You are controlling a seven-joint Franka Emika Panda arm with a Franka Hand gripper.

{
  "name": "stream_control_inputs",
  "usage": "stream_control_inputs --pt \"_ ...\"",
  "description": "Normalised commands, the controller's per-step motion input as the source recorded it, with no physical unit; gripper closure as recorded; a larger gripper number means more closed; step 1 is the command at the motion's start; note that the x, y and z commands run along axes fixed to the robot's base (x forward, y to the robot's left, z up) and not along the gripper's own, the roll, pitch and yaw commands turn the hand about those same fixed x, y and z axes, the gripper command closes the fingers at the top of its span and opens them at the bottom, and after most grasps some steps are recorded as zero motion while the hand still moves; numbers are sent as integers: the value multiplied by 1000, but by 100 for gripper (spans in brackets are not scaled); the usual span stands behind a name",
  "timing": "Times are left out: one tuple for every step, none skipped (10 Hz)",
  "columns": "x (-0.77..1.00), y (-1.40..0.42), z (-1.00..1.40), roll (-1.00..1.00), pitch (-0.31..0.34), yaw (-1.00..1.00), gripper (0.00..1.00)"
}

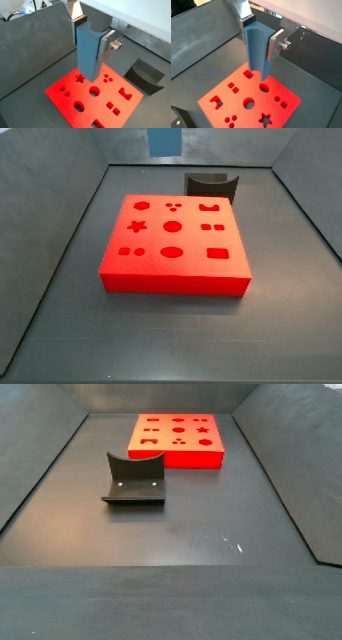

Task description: Insert the arch object.

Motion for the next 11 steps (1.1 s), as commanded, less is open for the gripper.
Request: stream_control_inputs --pt "217 23 -220 0 -4 0 100" --pt "431 194 -377 0 0 0 100" --pt "671 349 -403 0 0 14 100" --pt "729 386 -389 0 0 20 100" --pt "806 429 -377 0 0 9 100" --pt "820 449 -377 0 0 6 100" --pt "823 454 -371 0 0 3 100" --pt "811 446 -386 0 -1 0 100" --pt "846 437 -403 7 0 0 100" --pt "903 426 -400 6 0 0 100" --pt "940 406 -369 13 0 0 100"
